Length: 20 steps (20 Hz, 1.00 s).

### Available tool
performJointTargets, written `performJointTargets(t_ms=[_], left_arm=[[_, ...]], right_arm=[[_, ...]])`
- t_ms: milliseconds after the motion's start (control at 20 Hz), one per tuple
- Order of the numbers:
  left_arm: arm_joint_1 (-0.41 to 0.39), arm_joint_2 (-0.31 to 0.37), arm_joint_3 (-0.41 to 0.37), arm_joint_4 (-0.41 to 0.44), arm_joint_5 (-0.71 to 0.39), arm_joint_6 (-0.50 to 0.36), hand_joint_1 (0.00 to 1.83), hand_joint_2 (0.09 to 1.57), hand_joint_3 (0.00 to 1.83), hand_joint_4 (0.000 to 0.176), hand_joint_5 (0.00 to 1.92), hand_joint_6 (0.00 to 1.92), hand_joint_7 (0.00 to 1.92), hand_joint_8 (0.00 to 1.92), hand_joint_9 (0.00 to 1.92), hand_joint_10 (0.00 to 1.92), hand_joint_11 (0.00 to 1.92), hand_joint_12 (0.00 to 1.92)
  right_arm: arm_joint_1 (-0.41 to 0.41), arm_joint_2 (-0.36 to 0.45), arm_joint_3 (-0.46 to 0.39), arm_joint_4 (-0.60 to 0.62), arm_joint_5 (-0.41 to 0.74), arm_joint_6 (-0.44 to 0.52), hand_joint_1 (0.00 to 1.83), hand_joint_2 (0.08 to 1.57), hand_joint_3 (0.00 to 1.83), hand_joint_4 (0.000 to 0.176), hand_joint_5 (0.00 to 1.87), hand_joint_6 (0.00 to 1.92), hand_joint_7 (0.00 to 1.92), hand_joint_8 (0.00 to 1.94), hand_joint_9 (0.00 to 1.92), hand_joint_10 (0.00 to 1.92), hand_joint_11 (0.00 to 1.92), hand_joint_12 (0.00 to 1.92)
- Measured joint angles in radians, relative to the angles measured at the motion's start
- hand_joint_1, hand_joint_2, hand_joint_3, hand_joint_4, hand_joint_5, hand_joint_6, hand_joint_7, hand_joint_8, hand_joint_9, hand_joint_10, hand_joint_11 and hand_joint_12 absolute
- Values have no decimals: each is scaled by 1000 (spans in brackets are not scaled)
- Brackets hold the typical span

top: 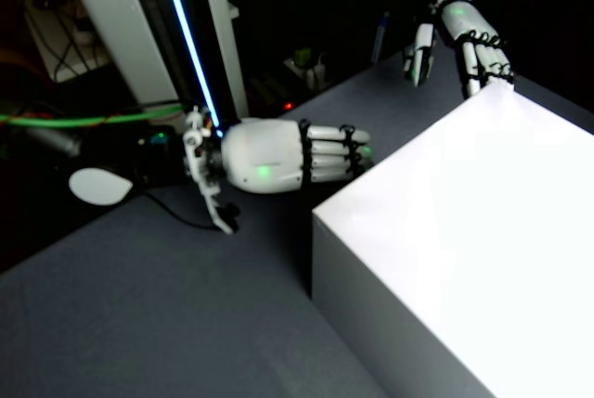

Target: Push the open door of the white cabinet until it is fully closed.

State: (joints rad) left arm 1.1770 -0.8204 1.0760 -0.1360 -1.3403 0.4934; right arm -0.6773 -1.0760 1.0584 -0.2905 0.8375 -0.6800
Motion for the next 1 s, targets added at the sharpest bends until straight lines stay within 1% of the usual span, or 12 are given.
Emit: performJointTargets(t_ms=[100, 400, 500, 550, 600, 650, 700, 750, 800, 850, 900, 1000], left_arm=[[0, 0, 0, 0, -2, 0, 557, 1266, 0, 0, 227, 1, 51, 1, 37, 2, 0, 399], [0, 0, 0, -4, -6, 0, 567, 1263, 0, 0, 232, 1, 52, 1, 40, 2, 0, 416], [2, 0, 0, -5, -7, 0, 548, 1257, 0, 0, 226, 1, 50, 2, 43, 3, 0, 480], [3, 0, 0, -5, -8, 1, 531, 1257, 0, 1, 220, 0, 42, 1, 39, 1, 0, 473], [4, 0, 0, -6, -10, 1, 531, 1257, 0, 1, 220, 0, 42, 1, 39, 1, 0, 473], [4, 0, 0, -7, -10, 1, 534, 1256, 0, 0, 223, 1, 49, 2, 47, 3, 0, 507], [10, 0, 0, -10, -18, 1, 524, 1259, 0, 0, 222, 0, 51, 1, 51, 3, 0, 543], [14, 0, -1, -14, -21, 2, 509, 1266, 3, 0, 216, 0, 46, 0, 47, 1, 0, 547], [15, 0, -1, -18, -22, 3, 482, 1271, 2, 3, 199, 0, 39, 0, 40, 0, 0, 525], [25, 0, -3, -26, -33, 3, 481, 1272, 1, 7, 193, 0, 36, 0, 39, 0, 0, 490], [32, 0, -5, -31, -39, 3, 512, 1267, 0, 0, 211, 7, 49, 4, 50, 4, 0, 482], [35, 0, -5, -34, -41, 3, 544, 1260, 0, 0, 219, 3, 59, 3, 49, 2, 0, 435]], right_arm=[[0, 0, 2, 18, 0, -12, 111, 1400, 3, 0, 3, 0, 1, 0, 4, 0, 0, 67], [1, -2, 6, 70, -3, -56, 10, 1387, 0, 0, 0, 0, 0, 0, 0, 0, 0, 0], [1, -2, 7, 90, -3, -63, 4, 1371, 0, 0, 0, 0, 0, 0, 19, 7, 34, 20], [1, -2, 8, 92, -4, -64, 178, 1335, 0, 0, 103, 30, 96, 29, 106, 35, 104, 61], [1, -2, 7, 92, -4, -64, 178, 1335, 0, 0, 103, 30, 96, 29, 106, 35, 104, 61], [1, -2, 5, 91, -2, -65, 141, 1417, 0, 0, 52, 6, 83, 12, 98, 10, 20, 256], [1, -2, -1, 90, -2, -65, 176, 1415, 0, 0, 52, 3, 116, 11, 124, 13, 3, 414], [1, -2, -10, 88, 2, -65, 251, 1376, 0, 0, 108, 11, 201, 18, 209, 33, 0, 760], [1, -2, -16, 83, 10, -65, 284, 1363, 0, 0, 162, 17, 248, 16, 248, 38, 0, 955], [1, 3, -31, 73, 26, -65, 282, 1366, 0, 0, 214, 23, 269, 12, 255, 32, 0, 1000], [1, 11, -43, 60, 36, -63, 237, 1400, 12, 0, 218, 20, 239, 5, 231, 20, 0, 1003], [-3, 29, -60, 47, 55, -51, 148, 1428, 11, 0, 255, 31, 267, 9, 259, 33, 0, 1062]])
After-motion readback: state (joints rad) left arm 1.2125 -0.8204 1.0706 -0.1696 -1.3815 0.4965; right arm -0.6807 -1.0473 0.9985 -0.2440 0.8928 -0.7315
